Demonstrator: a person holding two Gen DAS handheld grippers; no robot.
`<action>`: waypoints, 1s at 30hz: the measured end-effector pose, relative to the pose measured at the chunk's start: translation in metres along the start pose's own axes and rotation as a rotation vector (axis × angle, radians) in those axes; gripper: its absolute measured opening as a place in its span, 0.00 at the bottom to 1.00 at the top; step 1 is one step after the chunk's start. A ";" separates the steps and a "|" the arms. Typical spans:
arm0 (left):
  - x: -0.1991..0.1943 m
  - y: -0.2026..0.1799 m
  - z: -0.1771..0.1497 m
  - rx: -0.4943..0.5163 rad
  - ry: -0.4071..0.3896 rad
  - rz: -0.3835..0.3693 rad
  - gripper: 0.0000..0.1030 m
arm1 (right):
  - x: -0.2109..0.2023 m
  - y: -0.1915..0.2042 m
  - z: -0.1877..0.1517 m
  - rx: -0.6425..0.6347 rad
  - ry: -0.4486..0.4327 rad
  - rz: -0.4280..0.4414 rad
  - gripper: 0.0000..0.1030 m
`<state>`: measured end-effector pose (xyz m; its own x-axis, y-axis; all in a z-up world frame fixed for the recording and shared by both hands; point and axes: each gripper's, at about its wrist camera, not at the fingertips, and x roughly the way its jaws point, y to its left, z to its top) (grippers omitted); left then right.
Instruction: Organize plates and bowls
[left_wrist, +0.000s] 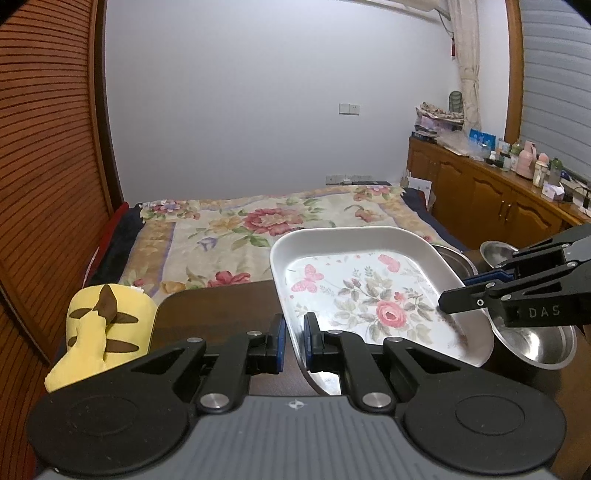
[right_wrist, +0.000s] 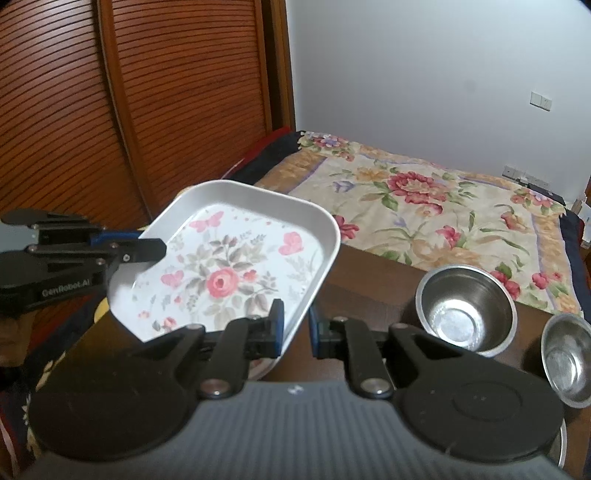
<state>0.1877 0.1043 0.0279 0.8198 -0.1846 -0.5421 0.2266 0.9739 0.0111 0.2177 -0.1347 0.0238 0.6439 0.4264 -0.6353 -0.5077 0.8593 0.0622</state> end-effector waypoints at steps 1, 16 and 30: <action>-0.001 -0.001 -0.001 0.000 0.001 -0.001 0.10 | -0.001 0.000 -0.002 -0.001 0.002 0.000 0.15; -0.003 -0.013 -0.028 0.003 0.045 -0.021 0.10 | -0.003 0.000 -0.027 0.007 0.045 0.023 0.15; -0.030 -0.027 -0.066 -0.013 0.047 -0.040 0.10 | -0.018 0.009 -0.063 0.004 0.064 0.063 0.15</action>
<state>0.1223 0.0922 -0.0111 0.7841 -0.2176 -0.5812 0.2518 0.9675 -0.0226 0.1648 -0.1524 -0.0126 0.5724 0.4608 -0.6782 -0.5439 0.8324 0.1065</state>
